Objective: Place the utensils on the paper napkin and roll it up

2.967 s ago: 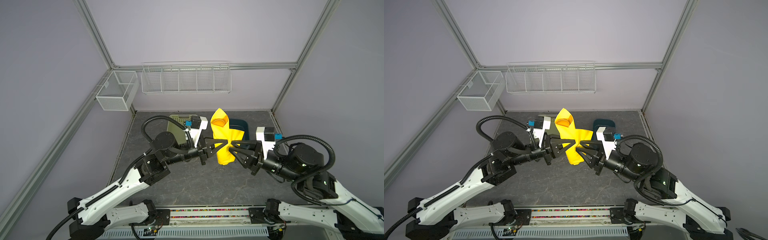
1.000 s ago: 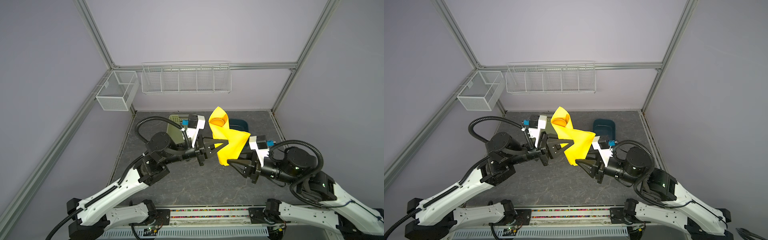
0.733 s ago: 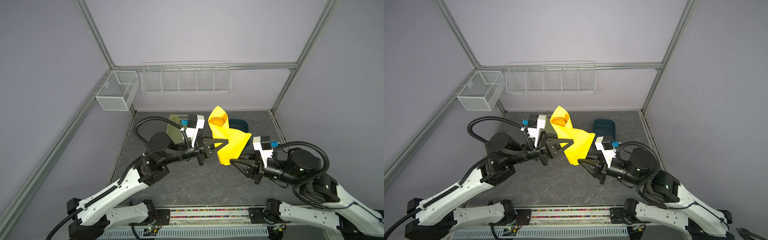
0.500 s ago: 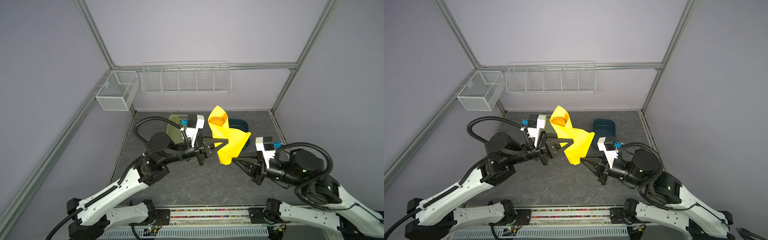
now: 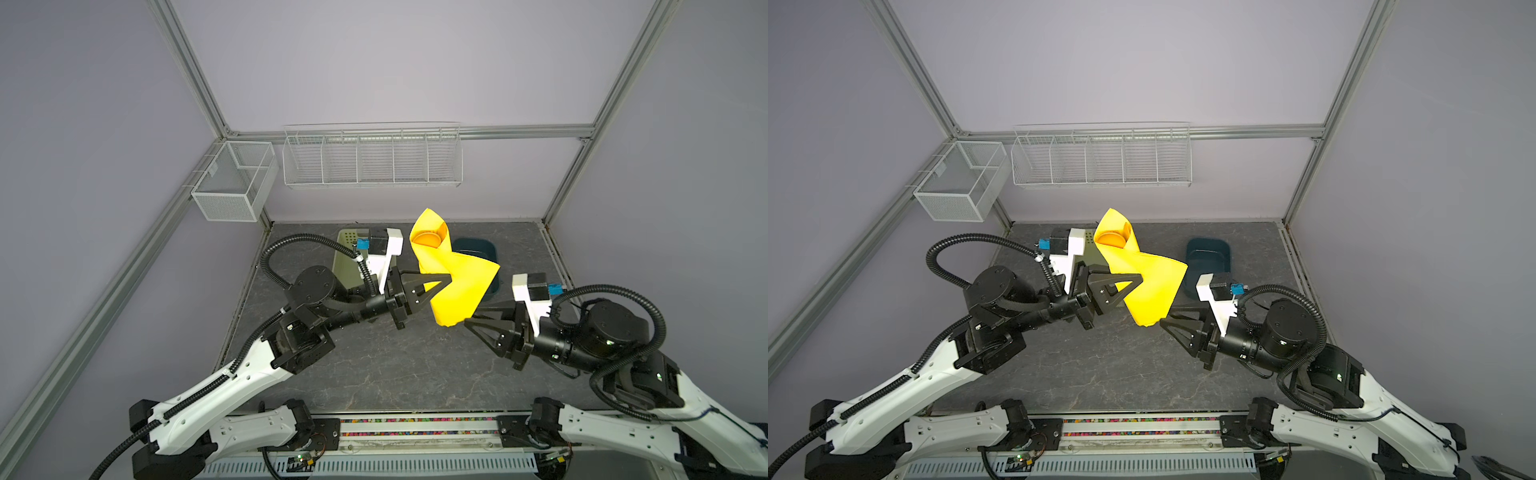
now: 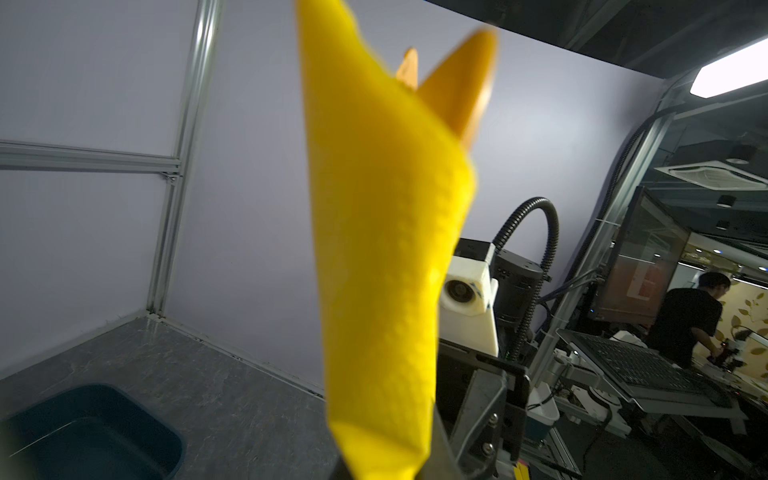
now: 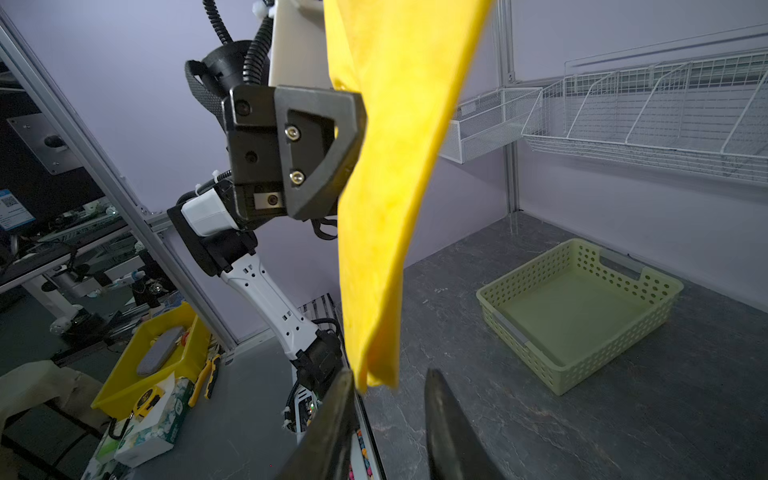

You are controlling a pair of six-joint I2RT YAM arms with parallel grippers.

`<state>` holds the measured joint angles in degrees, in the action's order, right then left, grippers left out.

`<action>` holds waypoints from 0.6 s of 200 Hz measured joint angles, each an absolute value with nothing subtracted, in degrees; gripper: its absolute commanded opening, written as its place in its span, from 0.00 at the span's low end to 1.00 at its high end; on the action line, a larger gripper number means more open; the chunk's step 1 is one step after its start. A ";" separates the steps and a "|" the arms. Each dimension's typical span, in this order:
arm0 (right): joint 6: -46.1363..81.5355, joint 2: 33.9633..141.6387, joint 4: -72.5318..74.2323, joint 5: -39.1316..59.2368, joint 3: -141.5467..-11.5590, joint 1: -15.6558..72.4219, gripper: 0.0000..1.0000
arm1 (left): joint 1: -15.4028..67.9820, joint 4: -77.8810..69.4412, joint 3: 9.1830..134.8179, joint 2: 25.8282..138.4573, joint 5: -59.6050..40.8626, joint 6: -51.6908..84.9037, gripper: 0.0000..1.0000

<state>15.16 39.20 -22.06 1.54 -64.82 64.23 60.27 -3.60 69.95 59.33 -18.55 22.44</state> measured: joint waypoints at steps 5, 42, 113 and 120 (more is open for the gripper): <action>15.18 38.89 -22.06 1.52 -64.82 64.23 0.33 | 60.27 -3.01 69.97 59.33 -17.56 22.20 0.00; 15.18 37.80 -20.71 3.33 -64.82 64.23 0.29 | 60.27 0.27 69.97 59.35 -12.58 21.67 0.00; 15.14 43.99 -19.70 6.63 -66.57 64.23 0.36 | 60.27 0.71 69.97 59.35 -13.69 21.78 0.00; 15.07 44.29 -19.70 6.20 -66.65 64.23 0.38 | 60.27 0.64 69.97 59.35 -14.00 21.82 0.00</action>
